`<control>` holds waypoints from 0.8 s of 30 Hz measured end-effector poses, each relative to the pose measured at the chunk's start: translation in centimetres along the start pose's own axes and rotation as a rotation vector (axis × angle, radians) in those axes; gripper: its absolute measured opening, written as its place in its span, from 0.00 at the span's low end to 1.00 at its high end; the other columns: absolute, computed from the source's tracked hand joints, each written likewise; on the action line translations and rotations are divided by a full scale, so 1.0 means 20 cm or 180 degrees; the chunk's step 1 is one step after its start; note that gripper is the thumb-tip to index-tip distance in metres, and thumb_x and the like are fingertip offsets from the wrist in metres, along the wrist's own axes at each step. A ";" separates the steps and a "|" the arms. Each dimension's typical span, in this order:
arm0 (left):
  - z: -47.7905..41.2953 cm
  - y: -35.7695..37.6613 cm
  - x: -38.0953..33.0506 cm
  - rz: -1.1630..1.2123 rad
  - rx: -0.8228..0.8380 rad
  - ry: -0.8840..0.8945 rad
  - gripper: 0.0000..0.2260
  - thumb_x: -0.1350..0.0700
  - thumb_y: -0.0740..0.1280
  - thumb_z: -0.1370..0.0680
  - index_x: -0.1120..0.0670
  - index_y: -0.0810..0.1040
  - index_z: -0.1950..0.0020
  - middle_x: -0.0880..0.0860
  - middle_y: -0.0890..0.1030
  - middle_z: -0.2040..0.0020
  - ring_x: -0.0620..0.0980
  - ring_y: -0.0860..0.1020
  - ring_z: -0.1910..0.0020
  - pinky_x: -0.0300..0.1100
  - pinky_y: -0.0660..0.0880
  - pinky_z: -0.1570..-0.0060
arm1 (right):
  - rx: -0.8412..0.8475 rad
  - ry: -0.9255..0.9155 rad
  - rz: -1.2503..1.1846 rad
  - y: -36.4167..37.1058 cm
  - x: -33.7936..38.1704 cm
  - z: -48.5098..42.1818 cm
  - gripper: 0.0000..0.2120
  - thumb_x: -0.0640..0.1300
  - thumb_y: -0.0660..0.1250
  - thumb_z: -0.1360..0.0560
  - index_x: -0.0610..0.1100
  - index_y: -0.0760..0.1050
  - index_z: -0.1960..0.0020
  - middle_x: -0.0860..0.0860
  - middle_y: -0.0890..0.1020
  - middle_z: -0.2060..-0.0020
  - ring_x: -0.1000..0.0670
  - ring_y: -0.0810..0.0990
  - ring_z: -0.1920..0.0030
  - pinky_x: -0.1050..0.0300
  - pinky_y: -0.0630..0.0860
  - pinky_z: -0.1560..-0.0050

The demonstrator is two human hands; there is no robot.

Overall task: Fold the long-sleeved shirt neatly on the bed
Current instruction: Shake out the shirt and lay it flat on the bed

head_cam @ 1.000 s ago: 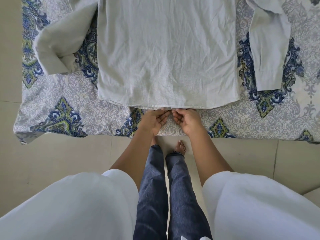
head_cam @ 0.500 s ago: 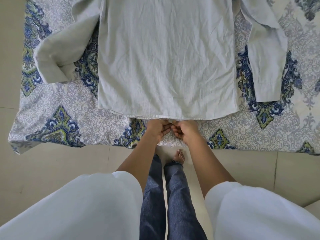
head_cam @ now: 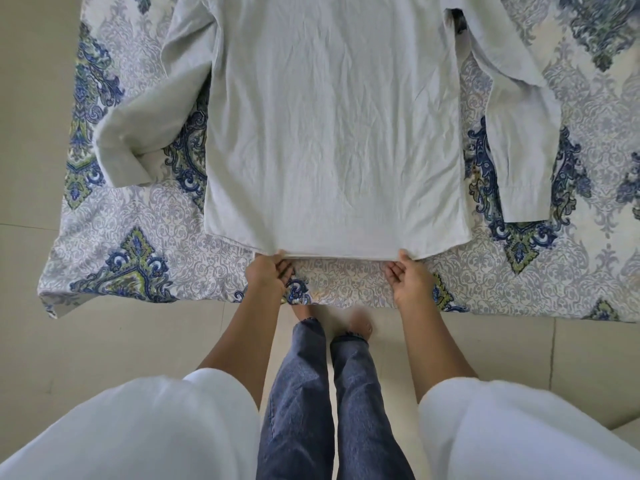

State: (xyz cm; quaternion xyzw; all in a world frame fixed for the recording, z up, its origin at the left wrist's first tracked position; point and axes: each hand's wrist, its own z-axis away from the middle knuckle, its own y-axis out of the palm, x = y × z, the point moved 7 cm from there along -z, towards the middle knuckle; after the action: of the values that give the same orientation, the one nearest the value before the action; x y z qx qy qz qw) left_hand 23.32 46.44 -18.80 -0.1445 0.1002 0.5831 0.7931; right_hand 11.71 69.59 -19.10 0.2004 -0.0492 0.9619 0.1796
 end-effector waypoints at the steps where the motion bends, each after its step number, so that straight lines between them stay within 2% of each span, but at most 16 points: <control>1: 0.01 -0.01 0.00 -0.0059 -0.0051 0.0024 0.08 0.70 0.62 0.24 0.63 0.74 0.47 0.56 0.79 0.64 0.50 0.80 0.68 0.45 0.79 0.53 | -0.0065 0.0014 0.0151 -0.01 0.01 -0.01 0.10 0.37 0.64 0.24 0.34 0.73 0.44 0.44 0.79 0.60 0.48 0.79 0.61 0.56 0.78 0.56; 3: 0.03 -0.01 -0.01 -0.0123 -0.0055 0.0056 0.09 0.69 0.61 0.23 0.63 0.74 0.45 0.56 0.81 0.65 0.50 0.80 0.70 0.43 0.79 0.60 | -0.0068 0.0167 0.0415 -0.01 0.00 -0.02 0.10 0.39 0.64 0.23 0.36 0.74 0.45 0.44 0.79 0.61 0.48 0.79 0.62 0.56 0.77 0.60; 5: 0.06 -0.02 -0.02 -0.0137 -0.0177 0.0066 0.08 0.67 0.61 0.23 0.61 0.74 0.45 0.57 0.80 0.60 0.50 0.79 0.65 0.44 0.77 0.60 | -0.0036 0.0384 0.0772 0.00 -0.01 0.01 0.09 0.44 0.63 0.22 0.38 0.74 0.50 0.45 0.78 0.64 0.49 0.77 0.66 0.57 0.74 0.66; 7: 0.11 -0.06 -0.08 -0.0373 -0.0740 0.0391 0.09 0.65 0.63 0.25 0.61 0.73 0.45 0.59 0.78 0.54 0.51 0.78 0.57 0.50 0.74 0.62 | -0.0236 0.0209 0.1382 -0.01 0.03 0.05 0.12 0.48 0.62 0.21 0.39 0.73 0.55 0.44 0.76 0.68 0.49 0.74 0.71 0.59 0.70 0.69; 9: 0.21 -0.08 -0.23 -0.1275 -0.1475 0.1276 0.15 0.64 0.64 0.26 0.62 0.69 0.39 0.61 0.72 0.40 0.56 0.72 0.41 0.53 0.73 0.51 | -0.0661 -0.0765 0.2582 0.03 0.16 0.13 0.16 0.49 0.58 0.20 0.37 0.72 0.56 0.45 0.75 0.67 0.47 0.76 0.67 0.58 0.70 0.68; 10: 0.28 -0.03 -0.31 -0.1757 -0.1614 0.1873 0.16 0.63 0.64 0.26 0.61 0.68 0.38 0.60 0.68 0.37 0.57 0.67 0.38 0.52 0.71 0.45 | -0.0733 -0.1393 0.3072 0.11 0.21 0.18 0.16 0.48 0.56 0.20 0.37 0.71 0.57 0.47 0.74 0.68 0.46 0.75 0.65 0.59 0.68 0.67; 12: 0.36 0.14 -0.43 -0.2539 -0.1385 0.3087 0.16 0.63 0.63 0.25 0.60 0.69 0.38 0.58 0.69 0.36 0.56 0.66 0.36 0.51 0.69 0.38 | -0.0423 -0.2452 0.3459 0.35 0.24 0.28 0.11 0.45 0.57 0.21 0.39 0.70 0.58 0.49 0.72 0.67 0.47 0.72 0.62 0.61 0.64 0.69; 13: 0.36 0.24 -0.46 -0.2981 -0.1119 0.3591 0.15 0.63 0.63 0.24 0.60 0.69 0.38 0.57 0.70 0.36 0.55 0.66 0.35 0.51 0.67 0.36 | -0.0185 -0.2915 0.3601 0.47 0.23 0.30 0.08 0.42 0.59 0.22 0.39 0.71 0.56 0.47 0.75 0.62 0.46 0.74 0.58 0.61 0.66 0.66; 14: 0.32 0.35 -0.48 -0.3451 -0.0823 0.3980 0.15 0.62 0.62 0.24 0.60 0.70 0.37 0.57 0.70 0.34 0.55 0.65 0.32 0.51 0.66 0.33 | 0.0016 -0.3344 0.3796 0.59 0.20 0.31 0.05 0.40 0.61 0.24 0.38 0.73 0.52 0.45 0.78 0.56 0.45 0.75 0.53 0.59 0.70 0.60; 15: 0.28 0.44 -0.48 -0.3893 -0.0486 0.4216 0.16 0.60 0.60 0.23 0.60 0.69 0.35 0.57 0.69 0.32 0.55 0.64 0.30 0.50 0.63 0.31 | 0.0178 -0.3674 0.4043 0.69 0.16 0.28 0.09 0.38 0.62 0.25 0.38 0.75 0.47 0.43 0.79 0.49 0.43 0.76 0.46 0.54 0.73 0.52; 17: 0.14 0.58 -0.45 -0.4632 0.0146 0.4363 0.20 0.58 0.56 0.21 0.60 0.64 0.29 0.56 0.62 0.26 0.53 0.57 0.25 0.49 0.57 0.27 | 0.0409 -0.4149 0.4480 0.83 0.08 0.20 0.17 0.40 0.60 0.26 0.39 0.74 0.39 0.40 0.76 0.38 0.41 0.74 0.36 0.48 0.71 0.40; 19: 0.01 0.60 -0.45 -0.5154 0.0456 0.4363 0.26 0.51 0.51 0.19 0.58 0.50 0.23 0.53 0.50 0.22 0.48 0.47 0.23 0.46 0.46 0.25 | 0.0547 -0.4415 0.4915 0.89 0.05 0.11 0.21 0.46 0.55 0.24 0.43 0.70 0.32 0.43 0.71 0.31 0.44 0.69 0.30 0.45 0.67 0.34; 21: -0.12 0.50 -0.52 -0.5408 0.0190 0.4381 0.28 0.43 0.42 0.20 0.54 0.40 0.23 0.49 0.40 0.23 0.46 0.39 0.25 0.44 0.39 0.26 | 0.0347 -0.4538 0.5292 0.84 0.10 -0.02 0.25 0.52 0.52 0.22 0.45 0.63 0.27 0.46 0.64 0.27 0.47 0.61 0.26 0.46 0.58 0.29; 22: -0.18 0.41 -0.58 -0.5520 -0.0119 0.4399 0.29 0.41 0.39 0.20 0.54 0.38 0.24 0.49 0.38 0.23 0.46 0.38 0.25 0.46 0.39 0.26 | 0.0035 -0.4480 0.5405 0.76 0.18 -0.08 0.26 0.54 0.50 0.21 0.46 0.59 0.26 0.47 0.61 0.25 0.48 0.57 0.25 0.46 0.53 0.28; 24: -0.24 0.24 -0.69 -0.5663 -0.0634 0.4248 0.30 0.39 0.36 0.21 0.55 0.37 0.24 0.51 0.37 0.23 0.49 0.39 0.24 0.49 0.42 0.25 | -0.0612 -0.4026 0.5410 0.58 0.36 -0.19 0.28 0.56 0.46 0.21 0.46 0.53 0.24 0.47 0.55 0.24 0.48 0.50 0.24 0.45 0.47 0.26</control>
State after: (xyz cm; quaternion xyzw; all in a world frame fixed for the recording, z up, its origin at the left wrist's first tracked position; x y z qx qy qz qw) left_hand 14.70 33.64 -19.34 -0.5120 0.3198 -0.3815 0.7001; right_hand -0.02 61.69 -19.97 0.5487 -0.3332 0.4845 -0.5943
